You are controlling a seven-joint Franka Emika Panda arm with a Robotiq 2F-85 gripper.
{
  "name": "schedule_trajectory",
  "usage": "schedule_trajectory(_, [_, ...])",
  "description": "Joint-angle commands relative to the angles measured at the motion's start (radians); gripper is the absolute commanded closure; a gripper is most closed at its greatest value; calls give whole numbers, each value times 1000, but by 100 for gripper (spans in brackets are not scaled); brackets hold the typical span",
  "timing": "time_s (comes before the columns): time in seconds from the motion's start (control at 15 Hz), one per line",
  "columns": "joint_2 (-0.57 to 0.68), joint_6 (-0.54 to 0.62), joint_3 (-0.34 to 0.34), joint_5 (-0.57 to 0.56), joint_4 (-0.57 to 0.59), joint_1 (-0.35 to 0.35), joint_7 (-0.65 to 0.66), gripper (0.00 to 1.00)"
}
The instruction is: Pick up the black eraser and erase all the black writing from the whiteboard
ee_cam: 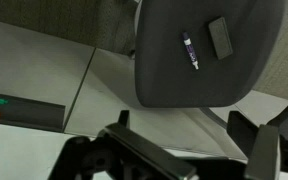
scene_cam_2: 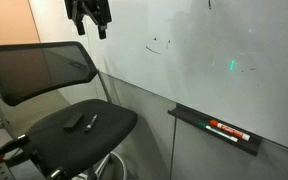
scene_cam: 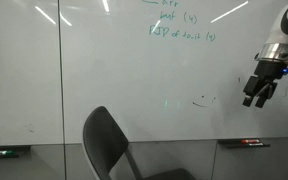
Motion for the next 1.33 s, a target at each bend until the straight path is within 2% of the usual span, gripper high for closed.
schedule_trajectory(0.0, [1, -3, 8, 5, 6, -8, -3, 0])
schedule_trajectory(0.4, [-4, -3, 8, 5, 15, -8, -3, 0])
schedule_trajectory(0.67, [60, 26, 59, 3, -12, 32, -3, 0])
schedule_trajectory(1.07, [331, 148, 164, 37, 38, 129, -13, 0])
schedule_trajectory(1.27, [490, 241, 223, -42, 82, 133, 28, 0])
